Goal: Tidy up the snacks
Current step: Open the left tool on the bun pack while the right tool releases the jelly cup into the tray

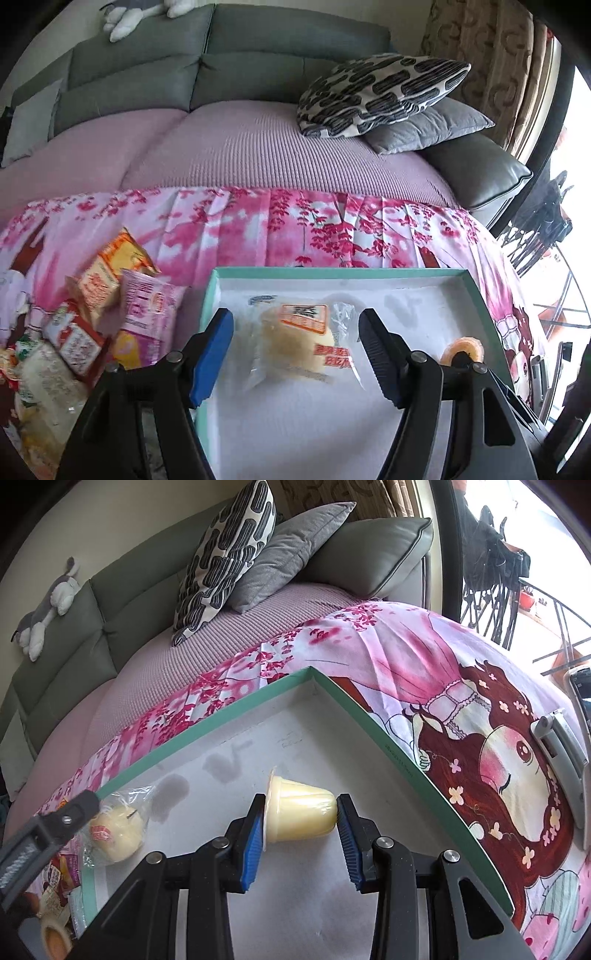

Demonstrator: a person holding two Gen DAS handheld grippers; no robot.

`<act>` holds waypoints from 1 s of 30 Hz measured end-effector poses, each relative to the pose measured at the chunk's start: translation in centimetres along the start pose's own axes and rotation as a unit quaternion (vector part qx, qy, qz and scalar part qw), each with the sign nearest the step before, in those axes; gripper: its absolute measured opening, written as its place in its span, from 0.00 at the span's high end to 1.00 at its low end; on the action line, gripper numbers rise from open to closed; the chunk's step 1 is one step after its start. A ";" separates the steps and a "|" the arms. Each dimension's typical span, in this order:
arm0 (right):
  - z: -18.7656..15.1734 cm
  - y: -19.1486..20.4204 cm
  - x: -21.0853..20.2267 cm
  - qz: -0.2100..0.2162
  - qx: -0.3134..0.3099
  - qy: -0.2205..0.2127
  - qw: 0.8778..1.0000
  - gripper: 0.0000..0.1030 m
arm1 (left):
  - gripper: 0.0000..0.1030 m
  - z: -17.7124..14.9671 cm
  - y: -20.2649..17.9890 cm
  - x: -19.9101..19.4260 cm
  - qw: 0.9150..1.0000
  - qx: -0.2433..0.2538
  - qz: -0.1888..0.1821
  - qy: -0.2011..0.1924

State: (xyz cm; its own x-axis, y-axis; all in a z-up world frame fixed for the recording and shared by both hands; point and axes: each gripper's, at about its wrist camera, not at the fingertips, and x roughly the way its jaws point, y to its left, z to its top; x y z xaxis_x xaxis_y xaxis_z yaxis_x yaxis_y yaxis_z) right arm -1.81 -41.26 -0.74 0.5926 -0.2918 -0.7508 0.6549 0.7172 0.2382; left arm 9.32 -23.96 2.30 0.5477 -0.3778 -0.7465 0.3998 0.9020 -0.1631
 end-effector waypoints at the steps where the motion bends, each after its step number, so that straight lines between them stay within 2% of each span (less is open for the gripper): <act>1: 0.0 0.0 0.0 0.003 0.002 0.002 1.000 0.61 | 0.31 0.0 0.1 -0.4 1.000 0.001 0.004 -0.003; 9: 0.0 0.2 -0.4 0.003 -0.005 0.001 1.000 0.61 | 0.28 -0.2 2.2 -2.8 0.999 -0.014 0.047 -0.017; 10: 0.0 0.3 -0.5 0.002 -0.008 -0.001 1.000 0.56 | 0.23 -0.2 2.4 -2.9 0.998 -0.015 0.052 -0.018; 11: 0.0 0.4 -0.5 0.003 -0.010 -0.002 1.000 0.48 | 0.11 -0.2 2.7 -3.0 0.998 -0.016 0.059 -0.019; 12: 0.0 0.4 -0.5 0.004 -0.012 -0.001 1.000 0.44 | 0.08 -0.2 2.9 -3.0 0.997 -0.018 0.067 -0.021; 16: 0.0 0.8 -0.5 0.011 -0.021 0.001 1.000 0.38 | 0.08 -0.3 3.6 -2.8 0.995 -0.028 0.090 -0.020; 18: 0.0 1.0 -0.7 0.016 -0.024 -0.004 1.000 0.26 | 0.08 -0.3 4.2 -2.6 0.994 -0.038 0.100 -0.018; 20: 0.0 1.1 -0.7 0.022 -0.027 -0.007 0.999 0.19 | 0.07 -0.5 4.7 -2.4 0.993 -0.045 0.110 -0.016; 23: 0.0 1.2 -0.7 0.023 -0.027 -0.006 0.999 0.14 | 0.02 -0.6 5.2 -2.1 0.991 -0.050 0.123 -0.013; 28: 0.1 1.3 -0.7 0.023 -0.029 -0.007 0.999 0.11 | 0.02 -0.8 5.7 -1.7 0.990 -0.057 0.131 -0.008; 30: 0.1 1.5 -0.7 0.025 -0.031 -0.008 0.999 0.05 | 0.02 -0.8 5.9 -1.6 0.989 -0.060 0.132 -0.008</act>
State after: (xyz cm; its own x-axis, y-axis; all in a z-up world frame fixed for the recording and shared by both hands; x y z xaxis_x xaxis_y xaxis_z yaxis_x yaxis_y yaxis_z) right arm -1.24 -40.05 0.19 0.6321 -0.2646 -0.7283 0.5937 0.7693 0.2358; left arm 10.16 -17.88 2.02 0.6335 -0.1277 -0.7632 0.1513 0.9877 -0.0397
